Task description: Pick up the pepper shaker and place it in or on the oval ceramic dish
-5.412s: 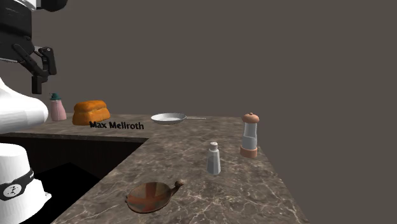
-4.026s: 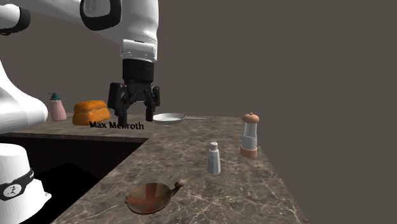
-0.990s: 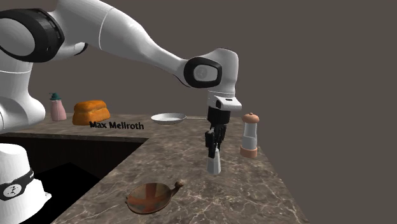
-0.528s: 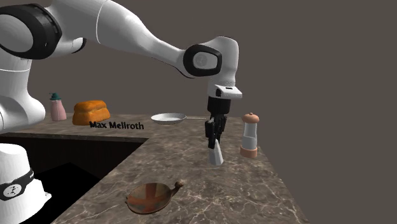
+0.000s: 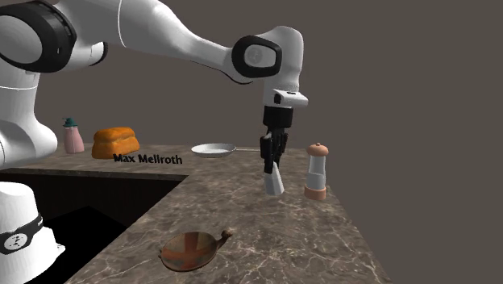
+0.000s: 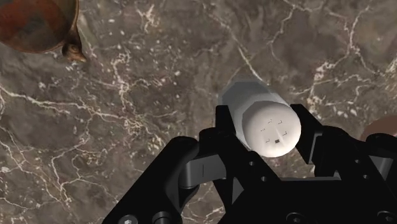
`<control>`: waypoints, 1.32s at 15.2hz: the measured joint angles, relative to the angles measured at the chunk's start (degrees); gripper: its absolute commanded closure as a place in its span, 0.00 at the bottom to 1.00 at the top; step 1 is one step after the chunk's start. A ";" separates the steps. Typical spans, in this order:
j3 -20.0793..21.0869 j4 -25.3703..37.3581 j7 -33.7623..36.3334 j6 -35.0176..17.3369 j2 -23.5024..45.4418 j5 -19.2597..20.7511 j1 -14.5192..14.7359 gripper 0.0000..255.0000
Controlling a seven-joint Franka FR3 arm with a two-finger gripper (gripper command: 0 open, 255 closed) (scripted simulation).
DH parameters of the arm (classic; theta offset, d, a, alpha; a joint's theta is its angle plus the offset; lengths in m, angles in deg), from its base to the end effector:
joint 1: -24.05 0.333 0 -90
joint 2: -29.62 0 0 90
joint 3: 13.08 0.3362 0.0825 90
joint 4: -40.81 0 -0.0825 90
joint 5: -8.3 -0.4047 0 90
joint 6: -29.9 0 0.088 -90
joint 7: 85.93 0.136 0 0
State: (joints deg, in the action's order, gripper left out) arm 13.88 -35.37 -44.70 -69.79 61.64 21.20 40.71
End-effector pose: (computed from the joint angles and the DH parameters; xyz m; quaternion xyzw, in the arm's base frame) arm 0.5836 0.4291 0.4092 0.9987 0.0192 -0.0419 0.0210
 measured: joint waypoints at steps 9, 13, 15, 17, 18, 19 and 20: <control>0.35 3.66 -0.78 5.26 -1.78 -0.75 -0.18 1.00; 0.82 -7.98 -4.01 1.69 -10.41 -3.85 -5.47 1.00; 0.76 -13.94 -6.37 0.09 -15.25 -5.80 -8.21 1.00; 0.48 -19.19 -8.77 -1.31 -19.59 -7.62 -10.42 1.00; 0.22 -20.80 -9.92 -1.61 -21.08 -8.25 -11.26 1.00; -0.11 -23.61 -11.30 -2.60 -23.16 -9.11 -12.30 1.00; -0.54 -25.33 -12.83 -2.64 -25.06 -9.91 -13.26 1.00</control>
State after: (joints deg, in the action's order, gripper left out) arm 13.35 -60.70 -57.52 -72.43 36.58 11.30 27.45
